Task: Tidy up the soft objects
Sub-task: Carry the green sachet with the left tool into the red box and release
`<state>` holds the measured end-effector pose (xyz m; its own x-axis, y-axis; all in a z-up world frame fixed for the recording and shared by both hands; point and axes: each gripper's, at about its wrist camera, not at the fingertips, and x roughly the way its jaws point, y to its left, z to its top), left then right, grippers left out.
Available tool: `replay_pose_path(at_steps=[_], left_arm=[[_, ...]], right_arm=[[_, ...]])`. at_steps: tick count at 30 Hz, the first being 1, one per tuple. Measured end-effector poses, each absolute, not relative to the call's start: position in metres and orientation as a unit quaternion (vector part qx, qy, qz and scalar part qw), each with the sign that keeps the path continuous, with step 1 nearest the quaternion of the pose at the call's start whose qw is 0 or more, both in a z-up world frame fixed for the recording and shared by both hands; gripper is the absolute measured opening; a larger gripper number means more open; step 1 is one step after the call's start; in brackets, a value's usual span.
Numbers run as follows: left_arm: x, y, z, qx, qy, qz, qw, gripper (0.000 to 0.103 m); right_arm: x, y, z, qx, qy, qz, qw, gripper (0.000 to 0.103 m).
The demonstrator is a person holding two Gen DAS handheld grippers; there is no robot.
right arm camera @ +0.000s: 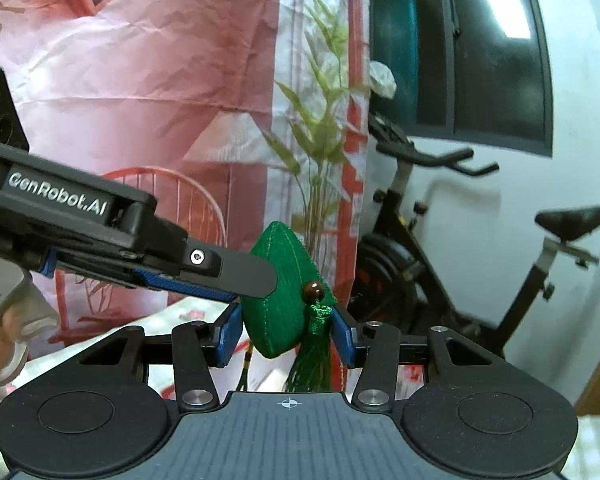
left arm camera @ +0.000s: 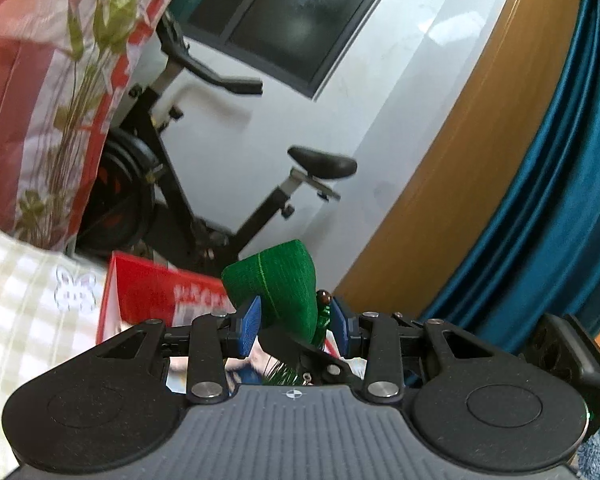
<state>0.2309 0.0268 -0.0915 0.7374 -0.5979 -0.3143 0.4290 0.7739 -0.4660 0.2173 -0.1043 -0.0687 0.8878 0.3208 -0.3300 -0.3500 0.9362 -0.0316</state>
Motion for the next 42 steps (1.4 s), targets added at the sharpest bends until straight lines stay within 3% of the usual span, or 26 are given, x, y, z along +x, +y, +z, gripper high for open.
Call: replay_pose_path(at_steps=[10, 23, 42], left_arm=[[0.263, 0.021, -0.1, -0.173, 0.232, -0.284, 0.914, 0.039], [0.286, 0.037, -0.141, -0.149, 0.301, -0.234, 0.912, 0.039], [0.202, 0.042, -0.151, -0.076, 0.341, -0.219, 0.911, 0.042]], right_arm=[[0.258, -0.095, -0.082, -0.07, 0.161, 0.179, 0.968, 0.043], [0.278, -0.11, -0.142, -0.039, 0.267, 0.132, 0.954, 0.041], [0.169, -0.147, -0.144, 0.035, 0.263, 0.111, 0.958, 0.042]])
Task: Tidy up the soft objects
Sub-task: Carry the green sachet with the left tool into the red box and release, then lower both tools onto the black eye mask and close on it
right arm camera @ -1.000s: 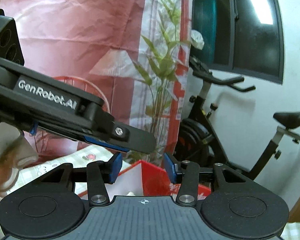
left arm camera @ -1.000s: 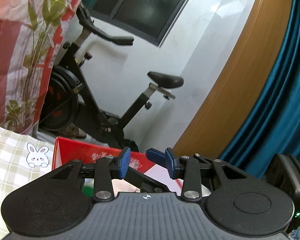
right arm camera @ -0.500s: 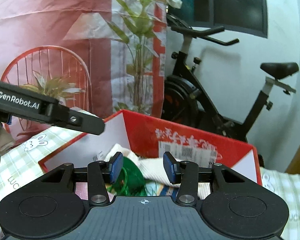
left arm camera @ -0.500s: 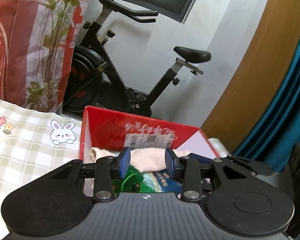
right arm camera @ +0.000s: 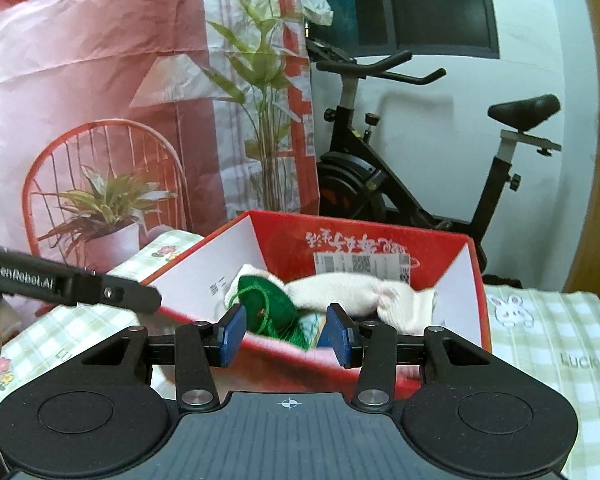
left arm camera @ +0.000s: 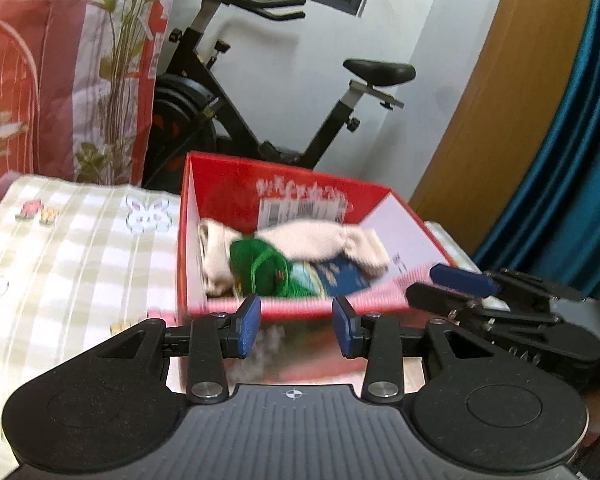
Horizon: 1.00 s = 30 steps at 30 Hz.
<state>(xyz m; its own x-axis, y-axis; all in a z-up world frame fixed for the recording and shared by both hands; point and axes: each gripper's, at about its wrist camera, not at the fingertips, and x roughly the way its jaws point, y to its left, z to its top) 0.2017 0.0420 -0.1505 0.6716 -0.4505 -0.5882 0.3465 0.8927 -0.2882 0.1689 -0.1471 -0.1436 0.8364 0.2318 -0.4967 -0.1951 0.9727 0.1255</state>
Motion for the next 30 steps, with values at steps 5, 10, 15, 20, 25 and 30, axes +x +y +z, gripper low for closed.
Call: replay_pose_path(at_steps=[5, 10, 15, 20, 25, 30], left_arm=[[0.184, 0.04, -0.172, -0.074, 0.37, -0.215, 0.901, 0.047], [0.175, 0.034, -0.203, -0.061, 0.399, -0.196, 0.894, 0.054], [0.17, 0.027, -0.231, -0.046, 0.43, -0.183, 0.883, 0.056], [0.166, 0.023, -0.242, -0.031, 0.438, -0.18, 0.88, 0.068], [0.169, 0.024, -0.25, -0.033, 0.443, -0.165, 0.881, 0.081], [0.17, 0.027, -0.256, -0.046, 0.449, -0.156, 0.879, 0.09]], right_arm=[[0.142, -0.152, -0.16, 0.04, 0.288, 0.102, 0.951, 0.043], [0.121, -0.153, -0.196, 0.032, 0.341, 0.069, 0.937, 0.066], [0.108, -0.154, -0.226, 0.027, 0.377, 0.041, 0.925, 0.076], [0.102, -0.159, -0.241, 0.044, 0.385, 0.028, 0.921, 0.087], [0.102, -0.163, -0.249, 0.054, 0.389, 0.021, 0.919, 0.095], [0.102, -0.169, -0.256, 0.075, 0.392, 0.015, 0.917, 0.099]])
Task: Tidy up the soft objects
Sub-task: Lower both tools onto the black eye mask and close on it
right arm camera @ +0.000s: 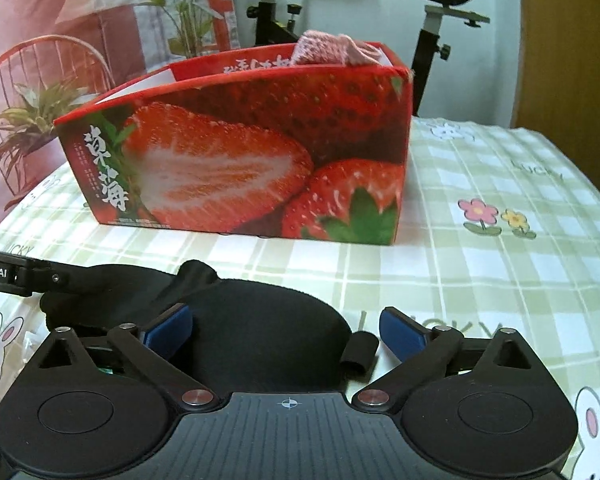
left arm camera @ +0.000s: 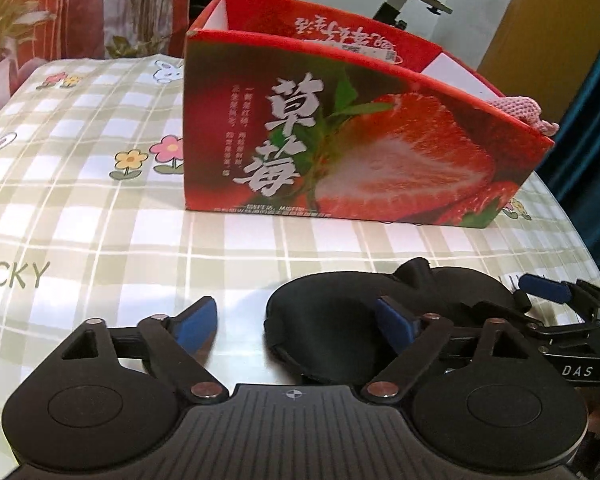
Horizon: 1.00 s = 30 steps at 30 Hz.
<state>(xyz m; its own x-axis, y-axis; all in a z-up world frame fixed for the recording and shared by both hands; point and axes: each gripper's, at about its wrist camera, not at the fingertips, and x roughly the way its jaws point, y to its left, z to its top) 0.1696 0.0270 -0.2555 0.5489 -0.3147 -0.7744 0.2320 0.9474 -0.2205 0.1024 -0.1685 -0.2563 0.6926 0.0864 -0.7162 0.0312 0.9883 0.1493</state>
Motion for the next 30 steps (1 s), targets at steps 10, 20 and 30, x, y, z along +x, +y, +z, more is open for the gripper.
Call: replay_pose_path(at_steps=[10, 20, 30], left_arm=[[0.173, 0.0298, -0.2616, -0.062, 0.454, -0.152, 0.876, 0.101], [0.1724, 0.0285, -0.2637, -0.063, 0.45, -0.151, 0.878, 0.103], [0.1708, 0.0261, -0.2642, -0.06, 0.445, -0.142, 0.882, 0.103]], right_arm=[[0.1024, -0.1718, -0.2626, 0.094, 0.396, 0.01, 0.913, 0.102], [0.1011, -0.172, -0.2642, 0.103, 0.393, 0.006, 0.914, 0.103], [0.1036, -0.1774, -0.2622, 0.126, 0.401, 0.005, 0.907, 0.103]])
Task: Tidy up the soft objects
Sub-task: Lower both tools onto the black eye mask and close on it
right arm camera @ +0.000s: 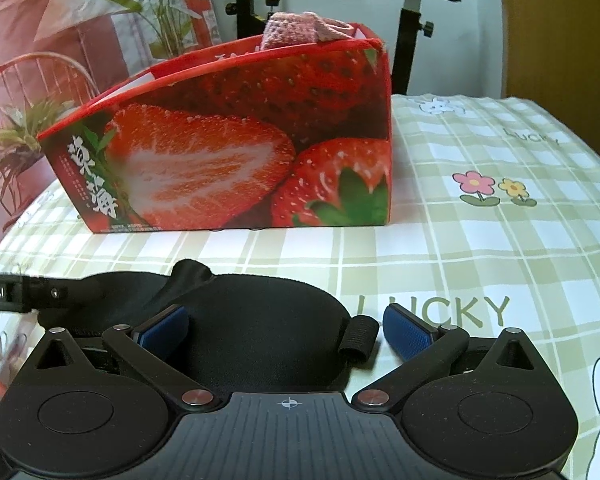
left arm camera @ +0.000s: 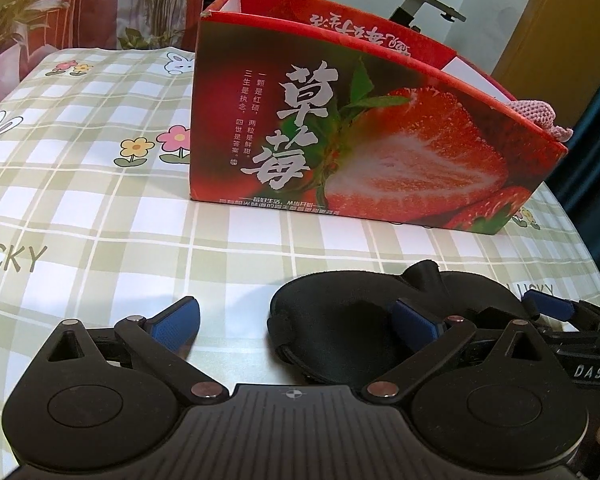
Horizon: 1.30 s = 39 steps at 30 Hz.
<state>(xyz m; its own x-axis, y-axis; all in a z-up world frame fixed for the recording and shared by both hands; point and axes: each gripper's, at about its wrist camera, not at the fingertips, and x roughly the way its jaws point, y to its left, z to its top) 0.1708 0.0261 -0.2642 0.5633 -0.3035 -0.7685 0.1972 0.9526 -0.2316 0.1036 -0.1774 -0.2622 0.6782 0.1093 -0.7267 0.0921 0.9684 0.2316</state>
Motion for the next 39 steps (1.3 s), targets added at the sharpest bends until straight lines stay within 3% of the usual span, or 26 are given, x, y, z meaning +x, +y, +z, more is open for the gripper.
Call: replay_pose_path(at_steps=[15, 23, 29, 39], left_arm=[[0.164, 0.026, -0.266, -0.051, 0.432, -0.147, 0.888, 0.103], [0.164, 0.026, -0.266, -0.05, 0.43, -0.151, 0.889, 0.103], [0.163, 0.025, -0.266, -0.047, 0.428, -0.151, 0.89, 0.103], [0.162, 0.025, -0.266, -0.044, 0.426, -0.15, 0.891, 0.103]], right_arm=[[0.089, -0.189, -0.254, 0.188, 0.427, 0.007, 0.885, 0.102], [0.099, -0.192, -0.254, 0.24, 0.424, 0.025, 0.873, 0.096], [0.113, -0.203, -0.254, 0.266, 0.414, 0.018, 0.87, 0.077], [0.118, -0.211, -0.244, 0.25, 0.37, 0.033, 0.894, 0.035]])
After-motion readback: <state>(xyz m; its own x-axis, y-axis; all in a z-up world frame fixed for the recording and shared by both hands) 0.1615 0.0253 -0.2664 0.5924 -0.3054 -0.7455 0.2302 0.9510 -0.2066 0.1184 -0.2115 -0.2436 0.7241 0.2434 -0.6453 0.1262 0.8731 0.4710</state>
